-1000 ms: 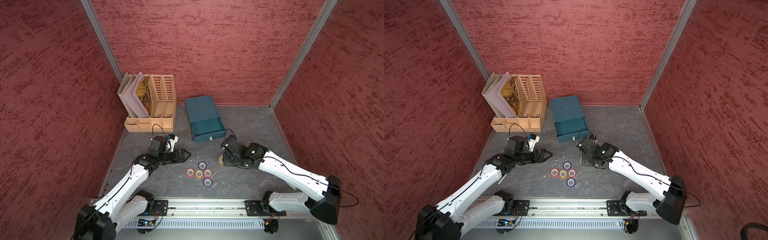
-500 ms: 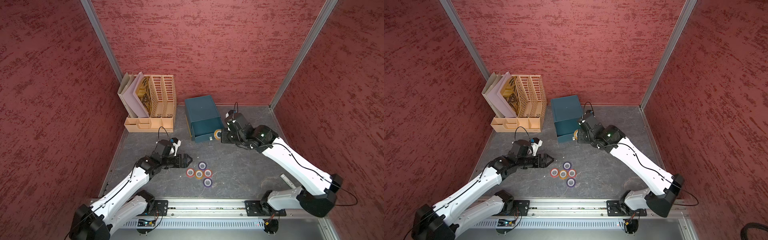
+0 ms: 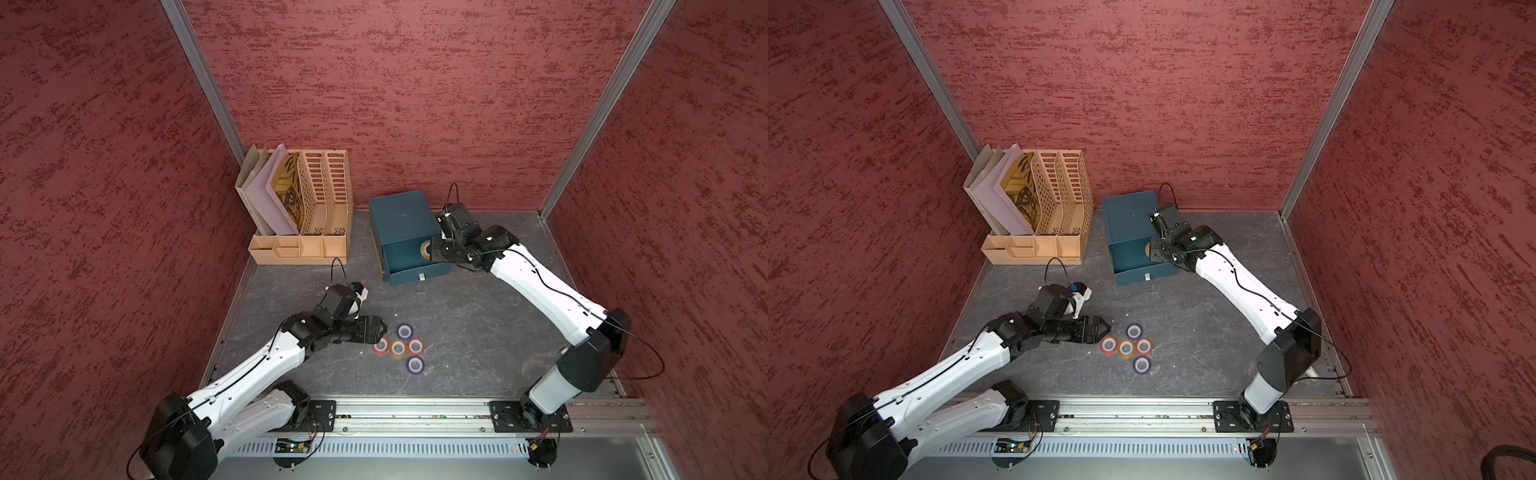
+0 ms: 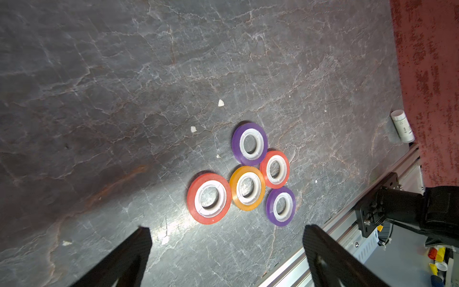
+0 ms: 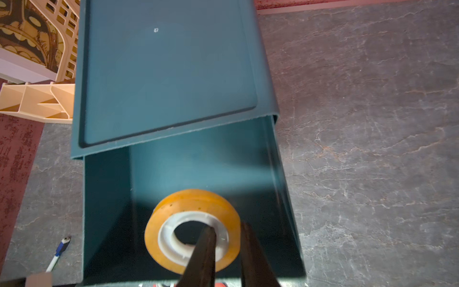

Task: Place the transparent tape into the drawer according to color
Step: Place the tape in the drawer, then pick up the tape at the center of the board.

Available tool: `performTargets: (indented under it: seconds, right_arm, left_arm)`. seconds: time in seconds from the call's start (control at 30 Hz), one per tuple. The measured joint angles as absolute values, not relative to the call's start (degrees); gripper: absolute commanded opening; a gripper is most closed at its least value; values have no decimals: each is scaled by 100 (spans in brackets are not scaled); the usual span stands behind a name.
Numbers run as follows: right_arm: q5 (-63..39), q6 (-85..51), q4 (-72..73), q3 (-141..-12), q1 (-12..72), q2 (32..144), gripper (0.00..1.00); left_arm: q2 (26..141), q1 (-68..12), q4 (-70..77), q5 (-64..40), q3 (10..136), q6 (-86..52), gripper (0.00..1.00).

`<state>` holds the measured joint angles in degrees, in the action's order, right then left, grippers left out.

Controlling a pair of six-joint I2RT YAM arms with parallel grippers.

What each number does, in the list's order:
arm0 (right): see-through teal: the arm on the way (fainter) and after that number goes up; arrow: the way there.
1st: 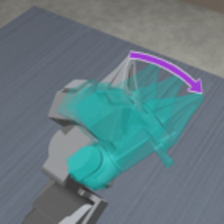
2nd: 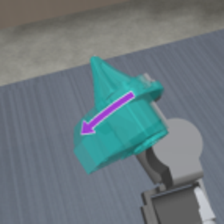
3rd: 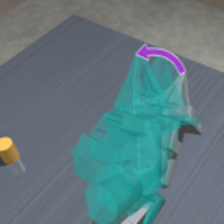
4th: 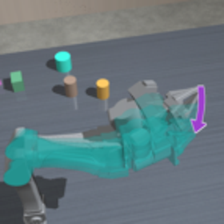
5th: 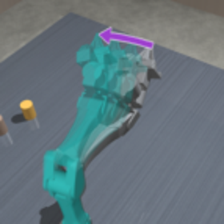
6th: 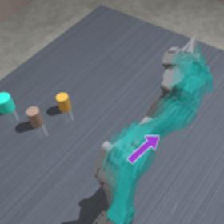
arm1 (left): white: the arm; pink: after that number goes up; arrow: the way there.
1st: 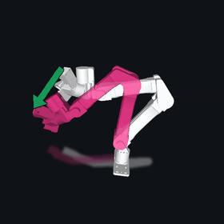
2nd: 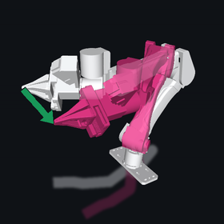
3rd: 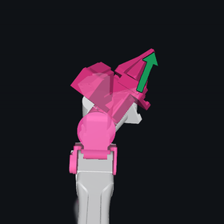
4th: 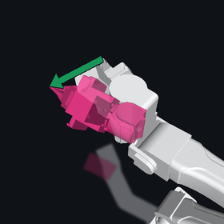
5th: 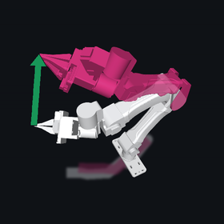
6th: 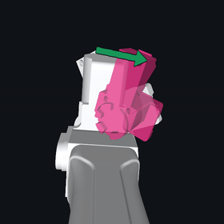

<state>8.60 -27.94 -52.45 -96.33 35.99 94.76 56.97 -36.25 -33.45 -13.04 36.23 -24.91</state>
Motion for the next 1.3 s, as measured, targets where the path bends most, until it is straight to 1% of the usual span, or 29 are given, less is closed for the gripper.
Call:
performTargets:
  seconds: [0.1, 0.47, 0.63, 0.83, 1.17, 1.3]
  right_arm:
    - [766, -2729, -5231, -9714, 3588, 9561, 44]
    - [617, -2598, -5234, -9830, 3570, 9555, 65]
    - [515, -2589, -5258, -9590, 3507, 9188, 73]
    - [405, -2633, -5310, -8943, 3277, 8364, 75]
    - [386, -2709, -5424, -8407, 3046, 7360, 78]
    - [388, -2764, -5483, -8270, 3009, 7089, 78]
  left_arm:
    - [5806, -3828, -3448, -1205, 3642, -2436, 98]
    - [6565, -4587, -3846, -1004, 4198, -2021, 93]
    - [7000, -4971, -4169, -895, 4781, -1568, 91]
    - [7454, -5253, -4377, -899, 5177, -1100, 88]
    - [8372, -5837, -4320, -781, 5221, -996, 75]
    - [8615, -5918, -4287, -718, 5231, -910, 69]
